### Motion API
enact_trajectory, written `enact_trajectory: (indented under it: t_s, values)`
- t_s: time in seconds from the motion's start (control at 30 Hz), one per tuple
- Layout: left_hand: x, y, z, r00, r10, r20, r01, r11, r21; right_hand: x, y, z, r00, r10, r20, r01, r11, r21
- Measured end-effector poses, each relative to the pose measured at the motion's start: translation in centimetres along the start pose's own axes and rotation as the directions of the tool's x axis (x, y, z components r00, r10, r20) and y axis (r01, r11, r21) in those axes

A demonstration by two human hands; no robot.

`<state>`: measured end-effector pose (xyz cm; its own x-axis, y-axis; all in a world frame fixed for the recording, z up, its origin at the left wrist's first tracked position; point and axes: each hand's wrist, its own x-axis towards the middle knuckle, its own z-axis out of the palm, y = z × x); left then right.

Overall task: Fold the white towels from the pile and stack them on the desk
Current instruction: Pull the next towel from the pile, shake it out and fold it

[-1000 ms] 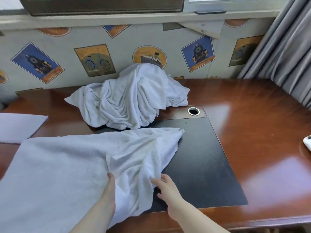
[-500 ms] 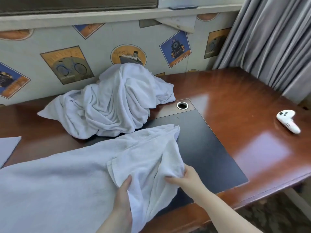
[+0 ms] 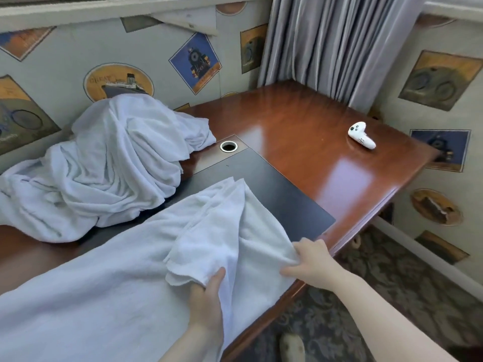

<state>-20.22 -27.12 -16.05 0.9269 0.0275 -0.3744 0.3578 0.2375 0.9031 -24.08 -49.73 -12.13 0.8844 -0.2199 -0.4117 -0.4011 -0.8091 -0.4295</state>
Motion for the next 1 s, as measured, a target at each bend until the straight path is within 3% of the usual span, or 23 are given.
enact_trajectory:
  t_s: [0.07, 0.13, 0.17, 0.23, 0.33, 0.4, 0.5, 0.57, 0.63, 0.67, 0.7, 0.77, 0.8, 0.9, 1.0]
  values:
    - [-0.4, -0.7, -0.2, 0.998, -0.045, 0.032, 0.044, 0.998, 0.048, -0.5, 0.6, -1.3, 0.995, -0.093, -0.032, 0.092, 0.996, -0.016]
    - [-0.6, -1.0, -0.4, 0.998, -0.056, 0.039, 0.05, 0.99, 0.131, -0.7, 1.5, -3.0, 0.979, -0.2, -0.042, 0.182, 0.948, -0.262]
    - [-0.6, -1.0, -0.5, 0.997, -0.06, 0.038, 0.052, 0.983, 0.176, -0.6, 2.2, -3.8, 0.97, -0.222, -0.097, 0.176, 0.921, -0.348]
    - [-0.5, -1.0, -0.3, 0.998, -0.05, 0.032, 0.041, 0.968, 0.246, -0.8, 3.7, -5.4, 0.953, -0.149, -0.265, 0.048, 0.934, -0.353]
    - [-0.7, -1.0, 0.6, 0.997, 0.01, 0.074, -0.037, 0.925, 0.378, -1.3, 6.0, -5.0, 0.945, 0.127, -0.301, -0.189, 0.964, -0.187]
    - [-1.1, -0.9, 1.4, 0.982, 0.115, 0.152, -0.172, 0.876, 0.451, -1.2, 6.1, -2.6, 0.908, 0.315, -0.277, -0.303, 0.949, 0.086]
    - [-2.2, -0.7, 2.3, 0.912, 0.237, 0.334, -0.377, 0.804, 0.459, 0.5, 4.4, 1.0, 0.881, 0.399, -0.253, -0.271, 0.866, 0.42]
    - [-2.7, -1.3, 2.7, 0.834, 0.261, 0.486, -0.524, 0.651, 0.55, 1.6, 3.8, 2.9, 0.878, 0.445, -0.175, -0.314, 0.812, 0.493]
    - [-2.9, -1.7, 3.3, 0.71, 0.205, 0.673, -0.7, 0.302, 0.647, 1.6, 3.9, 3.9, 0.824, 0.548, -0.146, -0.395, 0.739, 0.546]
    - [-2.9, -1.8, 3.7, 0.63, 0.11, 0.769, -0.777, 0.093, 0.623, 1.3, 4.2, 4.1, 0.796, 0.586, -0.152, -0.415, 0.711, 0.568]
    - [-2.9, -1.9, 4.0, 0.562, -0.025, 0.827, -0.827, -0.024, 0.562, 0.9, 4.4, 4.1, 0.777, 0.605, -0.174, -0.408, 0.695, 0.593]
    - [-2.4, -2.2, 4.0, 0.538, -0.261, 0.802, -0.825, 0.036, 0.565, 0.3, 4.8, 4.2, 0.76, 0.584, -0.286, -0.327, 0.723, 0.608]
    - [-1.9, -2.1, 3.8, 0.566, -0.269, 0.779, -0.786, 0.11, 0.608, 0.1, 4.6, 4.2, 0.763, 0.548, -0.342, -0.271, 0.753, 0.6]
    - [0.4, -0.4, 4.0, 0.733, -0.104, 0.672, -0.598, 0.372, 0.71, -0.2, 2.3, 4.3, 0.849, 0.432, -0.302, -0.124, 0.72, 0.683]
    - [4.8, 2.3, 5.6, 0.813, -0.016, 0.582, -0.512, 0.455, 0.729, 0.2, -0.3, 4.5, 0.874, 0.442, -0.202, -0.133, 0.617, 0.775]
